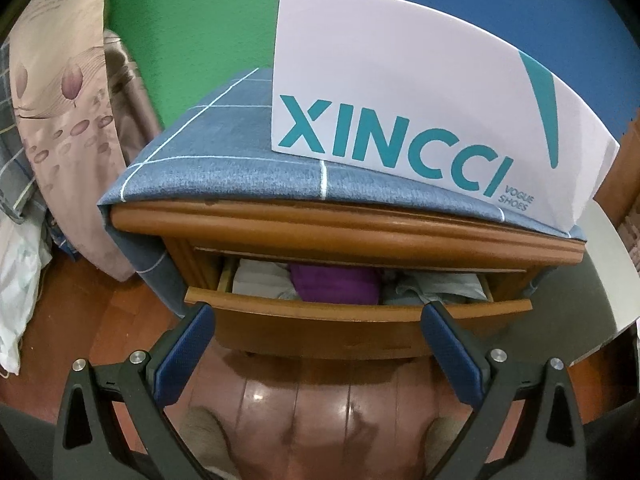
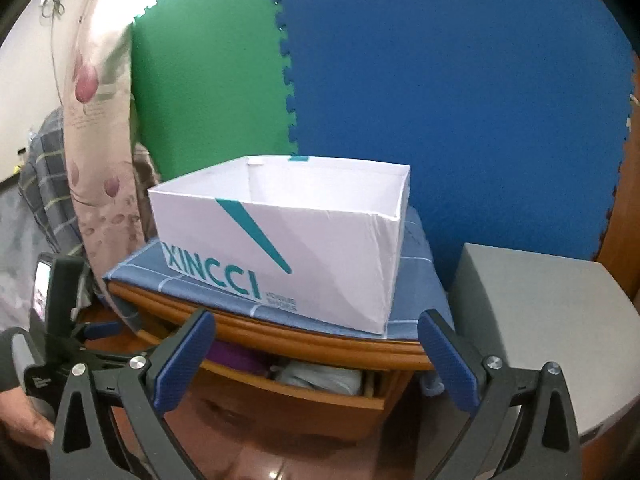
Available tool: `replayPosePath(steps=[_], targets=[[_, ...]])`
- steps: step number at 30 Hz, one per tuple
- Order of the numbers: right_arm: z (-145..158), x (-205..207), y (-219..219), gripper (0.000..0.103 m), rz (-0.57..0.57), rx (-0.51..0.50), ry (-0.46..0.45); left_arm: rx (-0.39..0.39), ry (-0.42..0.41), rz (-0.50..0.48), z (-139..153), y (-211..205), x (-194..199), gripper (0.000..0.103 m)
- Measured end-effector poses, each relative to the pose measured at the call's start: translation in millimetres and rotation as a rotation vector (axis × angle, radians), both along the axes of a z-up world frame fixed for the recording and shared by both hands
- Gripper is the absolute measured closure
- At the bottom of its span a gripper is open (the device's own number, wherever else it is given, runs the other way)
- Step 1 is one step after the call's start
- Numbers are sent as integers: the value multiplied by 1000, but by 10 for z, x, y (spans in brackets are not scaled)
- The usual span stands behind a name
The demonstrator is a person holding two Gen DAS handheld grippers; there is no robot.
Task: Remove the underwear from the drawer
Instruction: 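Move the left tool toward the front of the partly open drawer, then hook the drawer front with the left tool and pull it open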
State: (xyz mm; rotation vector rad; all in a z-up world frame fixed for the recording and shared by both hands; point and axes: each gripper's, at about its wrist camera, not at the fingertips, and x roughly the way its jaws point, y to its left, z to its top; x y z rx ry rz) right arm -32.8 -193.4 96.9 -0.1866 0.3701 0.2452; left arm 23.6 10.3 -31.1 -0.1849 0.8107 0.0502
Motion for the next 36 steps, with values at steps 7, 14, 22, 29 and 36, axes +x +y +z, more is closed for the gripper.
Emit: replayPosePath(steps=[7,14,22,29,36], targets=[[-46,27,8,0,3,-20,3,-25,9,20,-62,5,54,1],[-32,99,-118,0,-21,46,36,-87,29,57,-175,53,120,1],[-40,126,-120,0,-19,59,56,-214,71,124,-350,162,231,1],[-40,111,-143,0,-7,69,63,-353,102,208,-614,287,334,1],[-28,124,-205,0,-4,102,77,-434,139,274,-895,367,422,2]])
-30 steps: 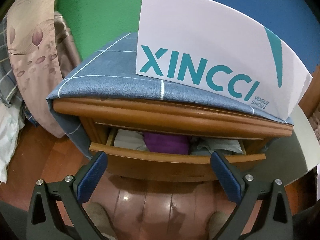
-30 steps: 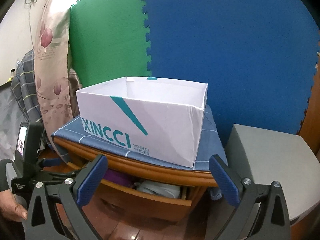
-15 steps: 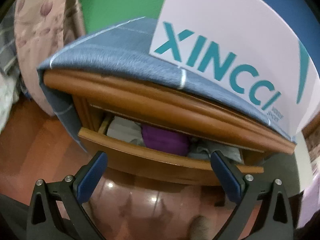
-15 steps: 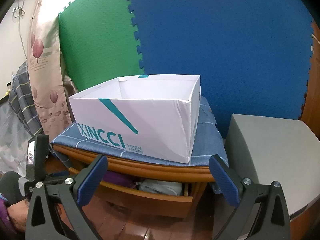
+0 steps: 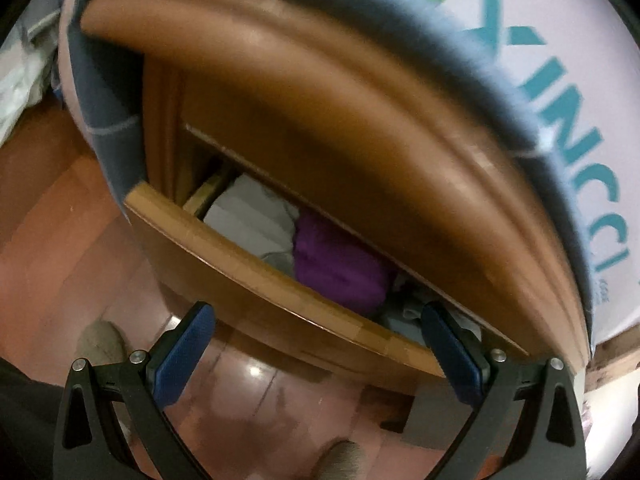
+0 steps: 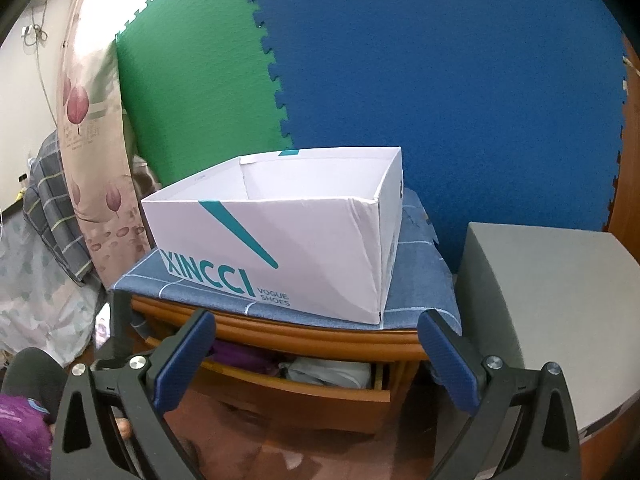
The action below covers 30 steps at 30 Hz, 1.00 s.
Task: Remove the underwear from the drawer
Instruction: 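Hook the drawer front with the left tool and pull it open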
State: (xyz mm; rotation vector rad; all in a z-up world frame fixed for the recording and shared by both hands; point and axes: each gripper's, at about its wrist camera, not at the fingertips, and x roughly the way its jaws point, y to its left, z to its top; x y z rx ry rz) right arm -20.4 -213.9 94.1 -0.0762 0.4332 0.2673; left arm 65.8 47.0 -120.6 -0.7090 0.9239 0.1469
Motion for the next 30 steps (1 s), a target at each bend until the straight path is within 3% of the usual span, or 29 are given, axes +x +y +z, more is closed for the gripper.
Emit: replayPosePath(steps=[11,18,22,26,30], targets=[[-2,15,-38,0,11,24,24,-149,50,114,-494,123,62,2],[-26,63,-44,0,19,45,53,-141,45,178,-562,237,15,0],[-43,73,-33,0,24,41,62,-251,68,192,-698,304,23,0],[-67,91,-27,0,28,36,77,-229,122,198,-678,345,41,0],[-82,106,-32,0,27,33,86,-125,136,163,-552,253,-18,0]])
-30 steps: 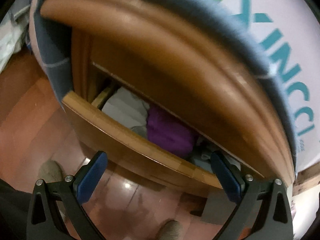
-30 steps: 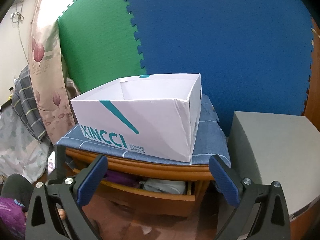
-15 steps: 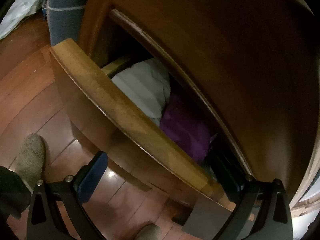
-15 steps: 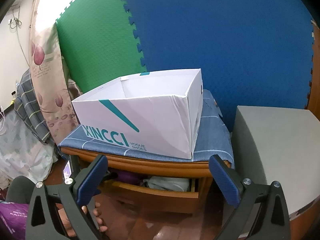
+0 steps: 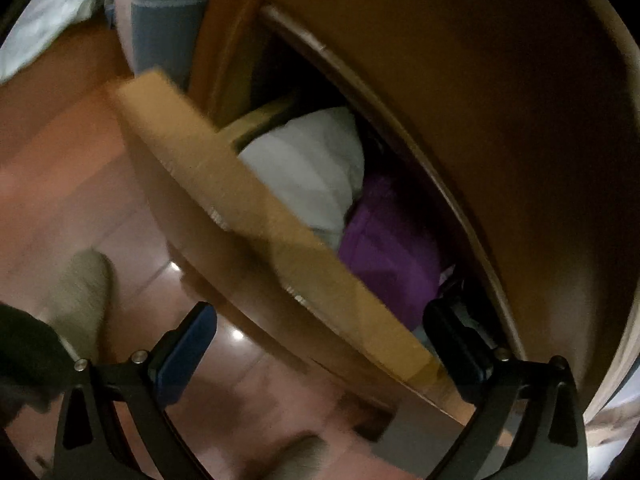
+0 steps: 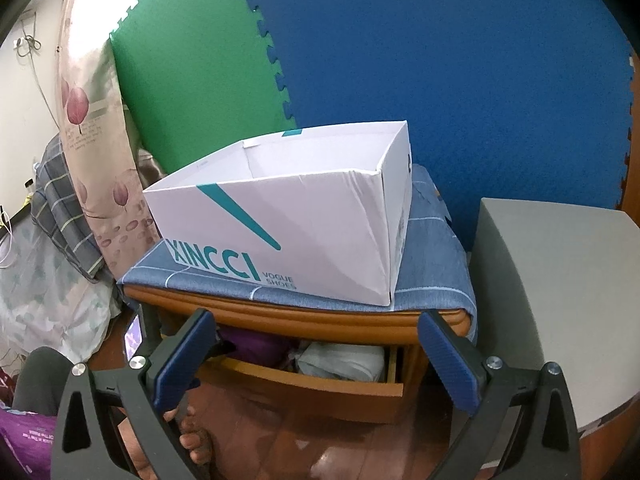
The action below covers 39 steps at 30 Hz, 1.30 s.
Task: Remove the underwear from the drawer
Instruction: 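Hook the drawer front with the left tool and pull it open, then lower the left tool into the drawer and grasp the purple bra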
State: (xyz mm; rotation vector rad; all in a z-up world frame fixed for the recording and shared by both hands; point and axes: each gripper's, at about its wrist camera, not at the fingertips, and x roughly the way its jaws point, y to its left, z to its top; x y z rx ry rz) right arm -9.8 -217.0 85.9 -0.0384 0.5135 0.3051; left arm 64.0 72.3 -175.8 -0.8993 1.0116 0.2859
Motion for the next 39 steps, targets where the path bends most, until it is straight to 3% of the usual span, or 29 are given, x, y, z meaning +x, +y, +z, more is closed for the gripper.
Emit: replayPosePath(steps=[7,11,12,16,23,39], targets=[[-36,33,-83,0,-28,-2,23,4,33,-46,-7,25,-262,0],[-52,62,-233,0,-68,46,49,0,58,-79,-33,70,-410,0],[-56,72,-262,0,-76,55,54,-2,65,-81,102,62,-406,0],[-64,85,-359,0,-111,82,69,21,68,-109,161,57,-534,0],[-54,68,-384,0,-114,79,67,20,97,-146,294,157,-547,0],[-59,64,-368,0,-108,73,69,-17,169,-189,221,268,-591,0]])
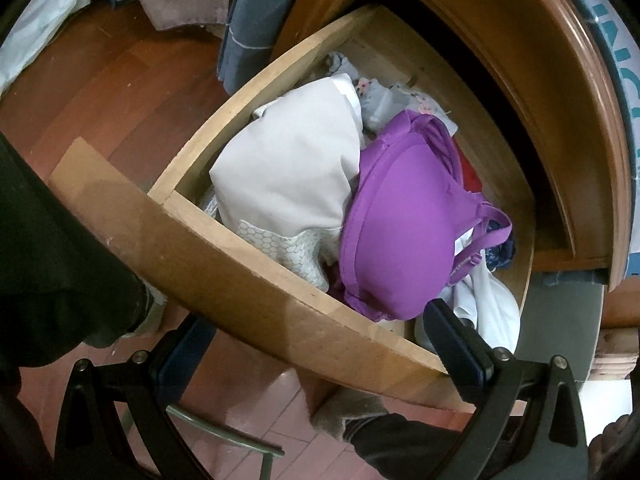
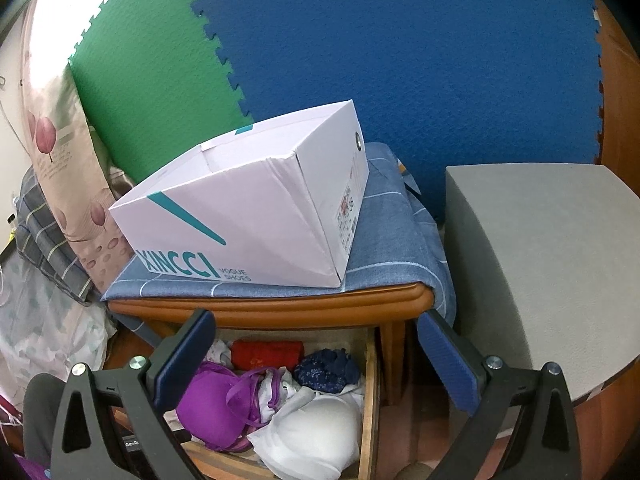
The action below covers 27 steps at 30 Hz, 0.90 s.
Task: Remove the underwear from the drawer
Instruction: 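Lower the left tool into the drawer and grasp the purple bra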
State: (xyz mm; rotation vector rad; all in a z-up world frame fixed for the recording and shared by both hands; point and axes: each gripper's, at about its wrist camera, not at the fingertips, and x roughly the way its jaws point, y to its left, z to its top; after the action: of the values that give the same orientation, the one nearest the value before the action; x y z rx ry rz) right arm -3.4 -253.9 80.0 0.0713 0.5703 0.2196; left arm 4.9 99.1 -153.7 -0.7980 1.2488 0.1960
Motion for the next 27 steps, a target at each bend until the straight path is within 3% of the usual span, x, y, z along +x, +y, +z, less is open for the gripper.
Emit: replayPosePath(steps=[3,10,15,19,22,27], targets=[[-6,-5,5,0,1,-3,2,12,-14,-7,-4,-21,-51,0],[7,2,2,0,2,4,1,276,-83,-115,348,-196,-115,1],[18,-18,-17,0,3,9,-5,383,-118,-285,709,-286,-223,2],[30,-25,-39,0,-1,25,-7,489,-218,-456,1101,-440,-231,1],[32,-32,-42,0,5,29,-6,484,-263,-573,1199,-529,-53,1],[46,-66,-42,0,8,15,-17,431,-127,-724,732,-604,454,1]])
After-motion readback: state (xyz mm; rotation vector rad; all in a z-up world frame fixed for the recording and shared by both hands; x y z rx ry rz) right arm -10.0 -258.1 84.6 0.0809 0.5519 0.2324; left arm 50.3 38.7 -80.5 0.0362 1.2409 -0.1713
